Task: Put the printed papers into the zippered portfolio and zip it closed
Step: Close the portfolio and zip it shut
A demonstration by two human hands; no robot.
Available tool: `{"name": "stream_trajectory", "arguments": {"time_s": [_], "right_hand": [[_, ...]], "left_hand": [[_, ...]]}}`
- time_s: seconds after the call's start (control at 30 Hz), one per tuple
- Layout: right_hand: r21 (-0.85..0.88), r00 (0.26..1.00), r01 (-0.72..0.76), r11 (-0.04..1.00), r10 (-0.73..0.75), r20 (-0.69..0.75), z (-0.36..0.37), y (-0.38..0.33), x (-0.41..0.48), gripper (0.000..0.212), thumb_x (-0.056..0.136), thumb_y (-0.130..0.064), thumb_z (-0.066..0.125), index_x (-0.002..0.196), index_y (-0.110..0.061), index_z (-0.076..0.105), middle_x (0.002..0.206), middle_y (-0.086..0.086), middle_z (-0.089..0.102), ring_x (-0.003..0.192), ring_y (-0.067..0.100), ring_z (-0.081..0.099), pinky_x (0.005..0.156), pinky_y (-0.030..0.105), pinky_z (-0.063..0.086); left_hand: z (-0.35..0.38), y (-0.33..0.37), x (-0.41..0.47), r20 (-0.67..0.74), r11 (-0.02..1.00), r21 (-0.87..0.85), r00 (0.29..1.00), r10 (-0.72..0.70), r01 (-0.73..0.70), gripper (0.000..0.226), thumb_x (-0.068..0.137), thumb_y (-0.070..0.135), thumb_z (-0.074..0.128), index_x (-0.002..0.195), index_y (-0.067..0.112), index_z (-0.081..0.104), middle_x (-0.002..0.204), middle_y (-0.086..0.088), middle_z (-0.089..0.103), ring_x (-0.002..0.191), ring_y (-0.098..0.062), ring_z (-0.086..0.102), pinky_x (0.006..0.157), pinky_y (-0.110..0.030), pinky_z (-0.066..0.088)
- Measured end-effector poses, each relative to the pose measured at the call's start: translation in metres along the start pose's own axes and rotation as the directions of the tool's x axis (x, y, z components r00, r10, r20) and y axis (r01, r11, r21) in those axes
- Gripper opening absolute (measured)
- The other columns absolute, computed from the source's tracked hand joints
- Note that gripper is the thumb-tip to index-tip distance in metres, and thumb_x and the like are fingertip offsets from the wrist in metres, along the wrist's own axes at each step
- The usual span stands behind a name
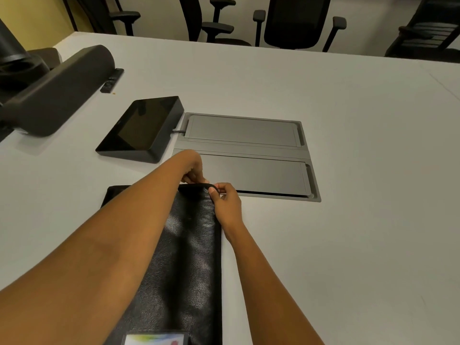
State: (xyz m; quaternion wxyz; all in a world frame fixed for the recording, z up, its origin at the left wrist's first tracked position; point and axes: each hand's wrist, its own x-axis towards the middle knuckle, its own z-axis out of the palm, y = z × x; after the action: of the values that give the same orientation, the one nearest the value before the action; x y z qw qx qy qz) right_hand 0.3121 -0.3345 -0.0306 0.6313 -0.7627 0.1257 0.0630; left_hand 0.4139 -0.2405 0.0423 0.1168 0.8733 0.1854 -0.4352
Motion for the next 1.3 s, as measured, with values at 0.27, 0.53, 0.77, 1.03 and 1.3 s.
{"name": "stream_trajectory", "arguments": {"time_s": [0.27, 0.53, 0.77, 1.03, 1.3], "right_hand": [[-0.072, 0.995, 0.020, 0.997, -0.027, -0.098, -0.021, 0.008, 0.001, 0.019, 0.091, -0.022, 0.056, 0.104, -0.009, 0.058, 0.108, 0.007, 0.062, 0.100, 0.020, 0.057, 0.086, 0.028, 0.045], [-0.456, 0.989, 0.123, 0.881, -0.144, -0.012, -0.010, -0.006, 0.007, 0.029, 0.093, -0.032, 0.051, 0.114, -0.014, 0.061, 0.121, 0.009, 0.057, 0.113, 0.025, 0.052, 0.097, 0.039, 0.045], [-0.735, 0.956, 0.283, 0.616, -0.239, 0.168, 0.017, -0.019, 0.016, 0.039, 0.093, -0.045, 0.045, 0.117, -0.018, 0.060, 0.123, 0.007, 0.057, 0.115, 0.026, 0.044, 0.096, 0.038, 0.035], [-0.734, 0.955, 0.268, 0.624, -0.270, 0.119, 0.021, -0.007, 0.016, 0.041, 0.093, -0.048, 0.043, 0.117, -0.019, 0.059, 0.121, 0.003, 0.057, 0.113, 0.023, 0.043, 0.096, 0.035, 0.032], [-0.753, 0.950, 0.271, 0.599, -0.292, 0.110, 0.022, -0.002, 0.017, 0.041, 0.093, -0.049, 0.042, 0.115, -0.020, 0.059, 0.120, 0.003, 0.058, 0.112, 0.022, 0.044, 0.094, 0.034, 0.033]], "left_hand": [[-0.024, -0.064, 0.005, -0.313, 0.923, 0.349, 0.949, -0.047, 0.161, 0.027, 0.086, 0.040, 0.063, 0.083, 0.013, 0.061, 0.079, 0.006, 0.063, 0.091, -0.011, 0.063, 0.097, -0.029, 0.044], [-0.004, -0.080, 0.017, -0.550, 0.993, -0.120, 0.833, -0.064, -0.002, 0.026, 0.074, 0.019, 0.076, 0.072, -0.001, 0.059, 0.074, -0.009, 0.062, 0.069, -0.019, 0.058, 0.069, -0.028, 0.042], [0.007, -0.088, 0.019, -0.600, 0.918, -0.355, 0.796, -0.077, -0.179, 0.035, 0.075, 0.014, 0.077, 0.102, -0.007, 0.066, 0.110, -0.020, 0.066, 0.104, -0.032, 0.062, 0.085, -0.036, 0.050], [0.014, -0.121, 0.024, -0.700, 0.860, -0.433, 0.701, -0.133, -0.269, 0.021, 0.086, 0.005, 0.063, 0.102, -0.006, 0.069, 0.112, -0.025, 0.065, 0.105, -0.039, 0.060, 0.093, -0.040, 0.048], [0.005, -0.173, 0.034, -0.734, 0.788, -0.524, 0.640, -0.225, -0.323, 0.017, 0.085, 0.001, 0.063, 0.098, -0.007, 0.071, 0.106, -0.025, 0.068, 0.104, -0.038, 0.061, 0.091, -0.040, 0.048]]}}
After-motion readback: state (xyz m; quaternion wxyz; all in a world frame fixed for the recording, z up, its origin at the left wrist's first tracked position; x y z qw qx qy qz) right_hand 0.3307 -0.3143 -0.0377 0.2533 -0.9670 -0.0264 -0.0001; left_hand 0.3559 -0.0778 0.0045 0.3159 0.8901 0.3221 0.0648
